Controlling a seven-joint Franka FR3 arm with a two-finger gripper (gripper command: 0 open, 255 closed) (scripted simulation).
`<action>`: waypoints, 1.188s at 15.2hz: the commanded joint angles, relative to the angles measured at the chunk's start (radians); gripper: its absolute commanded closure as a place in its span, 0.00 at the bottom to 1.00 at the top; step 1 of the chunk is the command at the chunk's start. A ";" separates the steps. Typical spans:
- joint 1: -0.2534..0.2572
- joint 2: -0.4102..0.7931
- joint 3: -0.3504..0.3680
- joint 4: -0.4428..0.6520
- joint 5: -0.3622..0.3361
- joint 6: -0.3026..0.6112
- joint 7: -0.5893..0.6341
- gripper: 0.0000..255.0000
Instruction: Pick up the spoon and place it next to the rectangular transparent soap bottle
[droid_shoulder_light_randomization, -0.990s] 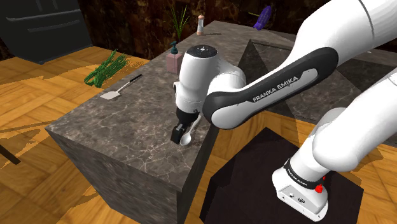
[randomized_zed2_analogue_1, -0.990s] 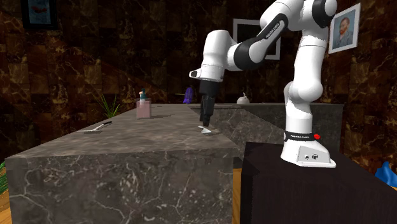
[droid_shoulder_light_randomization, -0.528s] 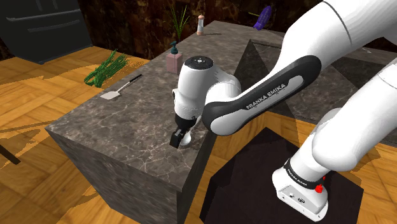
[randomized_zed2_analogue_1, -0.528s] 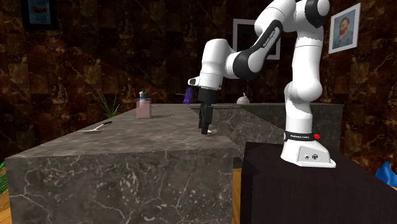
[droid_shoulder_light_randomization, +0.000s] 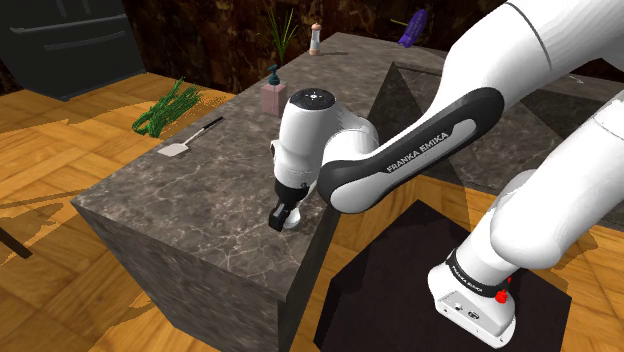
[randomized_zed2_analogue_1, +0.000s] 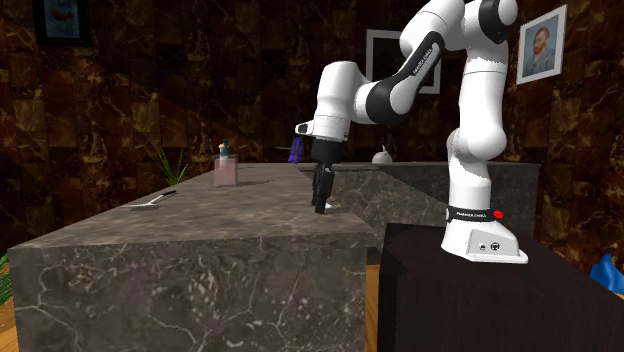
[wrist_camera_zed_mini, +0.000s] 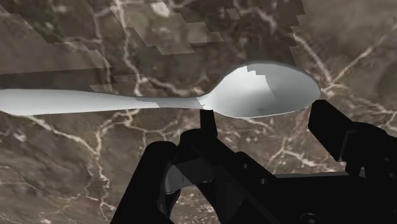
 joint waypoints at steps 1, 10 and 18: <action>0.000 0.000 0.000 0.000 0.000 0.000 0.000 1.00; 0.008 -0.035 -0.007 0.014 0.033 -0.044 -0.026 1.00; 0.024 -0.116 -0.030 0.061 0.093 -0.161 -0.077 1.00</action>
